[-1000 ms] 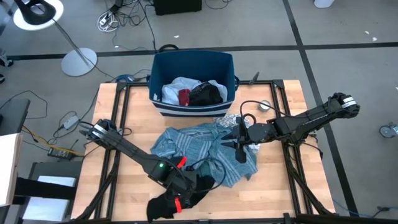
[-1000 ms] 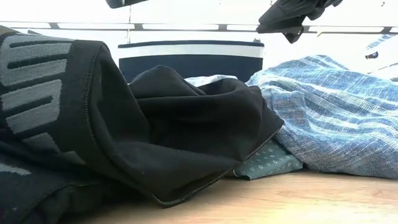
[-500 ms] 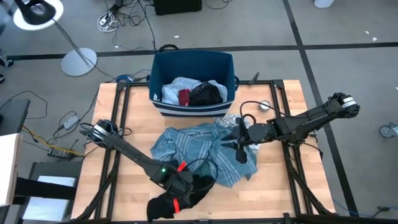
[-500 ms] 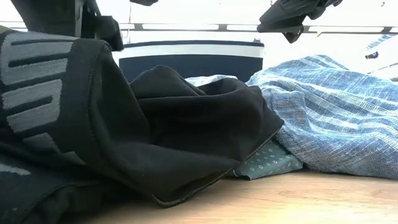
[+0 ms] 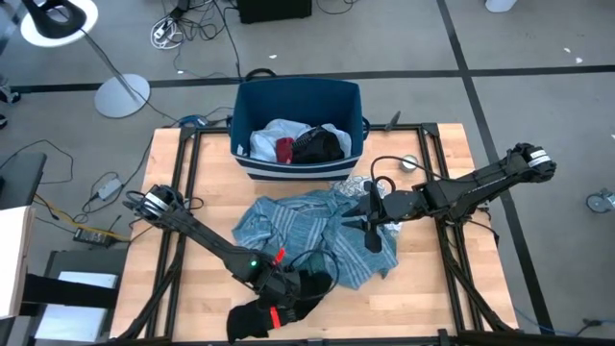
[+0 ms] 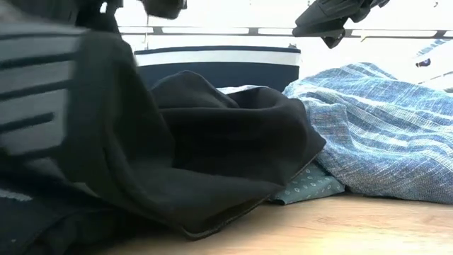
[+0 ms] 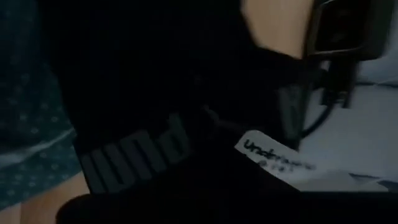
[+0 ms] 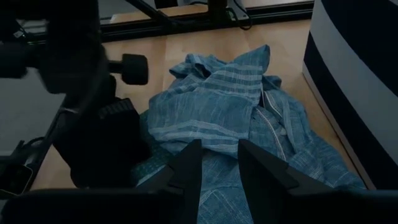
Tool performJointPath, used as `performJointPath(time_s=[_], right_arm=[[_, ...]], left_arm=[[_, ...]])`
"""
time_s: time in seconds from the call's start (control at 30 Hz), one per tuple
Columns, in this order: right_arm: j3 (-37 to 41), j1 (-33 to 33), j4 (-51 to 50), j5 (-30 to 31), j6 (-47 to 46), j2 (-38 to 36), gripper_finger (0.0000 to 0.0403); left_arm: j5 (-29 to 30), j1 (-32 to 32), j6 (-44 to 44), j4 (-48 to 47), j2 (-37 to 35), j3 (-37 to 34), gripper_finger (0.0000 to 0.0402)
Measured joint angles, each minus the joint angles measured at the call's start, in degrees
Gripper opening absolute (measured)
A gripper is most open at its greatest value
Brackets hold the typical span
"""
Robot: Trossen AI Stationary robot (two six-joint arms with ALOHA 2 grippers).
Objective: Sort clothes
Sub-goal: Put the black boxer into the blue laundry organizer, then put the black shorts into the blue laundry organizer
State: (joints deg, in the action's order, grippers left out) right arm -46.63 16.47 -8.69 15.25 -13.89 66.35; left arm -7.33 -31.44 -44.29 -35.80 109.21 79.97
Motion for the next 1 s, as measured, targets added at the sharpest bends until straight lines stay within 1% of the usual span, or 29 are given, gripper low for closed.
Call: performJointPath(time_s=[0.1,0.33,0.47,0.53,0.63,0.77,0.87,1.0], right_arm=[[0.0,0.0,0.0,0.0,0.0,0.0,0.0105],[0.0,0.0,0.0,-0.4,-0.2,0.0,0.0105],[0.0,0.5,0.0,-6.9,-0.6,0.0,0.0105],[0.0,1.3,0.1,-8.6,-1.3,0.0,0.0105],[0.0,3.5,0.4,-8.9,-2.4,0.3,0.0105],[-0.2,6.6,4.3,-8.9,-2.9,2.5,0.0102],[-2.9,8.2,4.4,-8.9,-2.4,6.4,0.01],[-8.8,9.7,4.4,-8.9,1.1,14.0,0.01]], left_arm=[[0.4,0.0,2.0,-4.0,0.0,3.0,0.0003],[5.4,0.0,6.6,-15.8,0.0,12.7,0.0001],[8.1,-0.3,8.4,-21.1,0.0,16.8,0.0001],[10.4,-1.0,9.0,-24.0,0.0,18.5,0.0001],[16.2,-2.8,9.3,-27.1,-1.3,19.3,0.0001],[25.3,-5.3,9.3,-28.4,-5.1,19.1,0.0],[30.9,-6.3,10.4,-28.6,-8.2,19.1,0.0],[36.8,-6.2,14.1,-28.3,-12.1,19.1,0.0]])
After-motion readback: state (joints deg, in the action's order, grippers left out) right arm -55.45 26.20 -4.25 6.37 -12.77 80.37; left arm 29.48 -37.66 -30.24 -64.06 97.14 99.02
